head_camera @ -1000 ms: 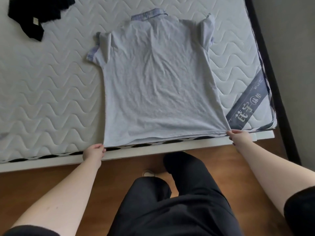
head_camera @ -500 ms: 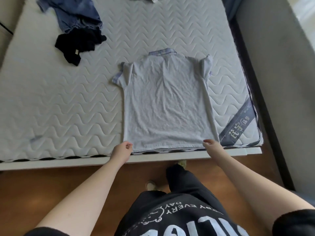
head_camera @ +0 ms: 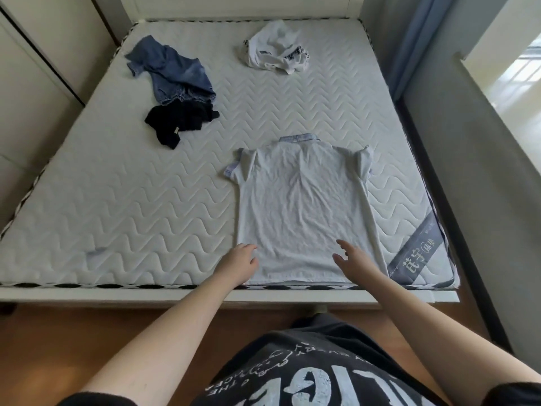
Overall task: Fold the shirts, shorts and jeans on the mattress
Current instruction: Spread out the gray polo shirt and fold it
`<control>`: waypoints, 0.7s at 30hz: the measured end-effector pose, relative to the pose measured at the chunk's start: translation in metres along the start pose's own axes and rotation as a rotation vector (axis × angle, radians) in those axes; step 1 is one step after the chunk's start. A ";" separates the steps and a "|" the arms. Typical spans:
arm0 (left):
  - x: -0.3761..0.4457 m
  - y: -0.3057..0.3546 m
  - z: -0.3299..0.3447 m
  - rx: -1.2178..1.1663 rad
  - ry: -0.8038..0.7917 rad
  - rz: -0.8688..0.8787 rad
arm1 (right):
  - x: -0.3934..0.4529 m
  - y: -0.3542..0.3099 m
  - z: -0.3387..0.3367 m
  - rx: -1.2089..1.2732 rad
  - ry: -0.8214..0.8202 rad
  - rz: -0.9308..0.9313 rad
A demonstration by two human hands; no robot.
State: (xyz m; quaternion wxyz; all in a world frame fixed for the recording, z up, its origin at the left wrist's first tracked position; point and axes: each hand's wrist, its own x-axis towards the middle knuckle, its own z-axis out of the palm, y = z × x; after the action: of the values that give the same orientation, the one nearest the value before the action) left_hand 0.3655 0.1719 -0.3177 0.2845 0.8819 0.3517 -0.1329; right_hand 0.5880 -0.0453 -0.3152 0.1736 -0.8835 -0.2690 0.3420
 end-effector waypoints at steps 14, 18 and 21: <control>0.089 -0.010 -0.052 -0.039 0.056 -0.065 | 0.106 -0.054 -0.032 -0.109 -0.038 -0.117; 0.124 -0.017 -0.071 -0.031 0.071 -0.075 | 0.153 -0.079 -0.039 -0.116 -0.077 -0.155; 0.151 -0.023 -0.085 -0.043 0.090 -0.094 | 0.187 -0.097 -0.043 -0.124 -0.097 -0.152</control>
State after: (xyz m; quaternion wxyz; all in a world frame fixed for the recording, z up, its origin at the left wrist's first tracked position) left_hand 0.4603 0.3183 -0.3245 0.2806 0.8632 0.4079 -0.0990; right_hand 0.6991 0.1378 -0.3325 0.1308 -0.8520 -0.3642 0.3527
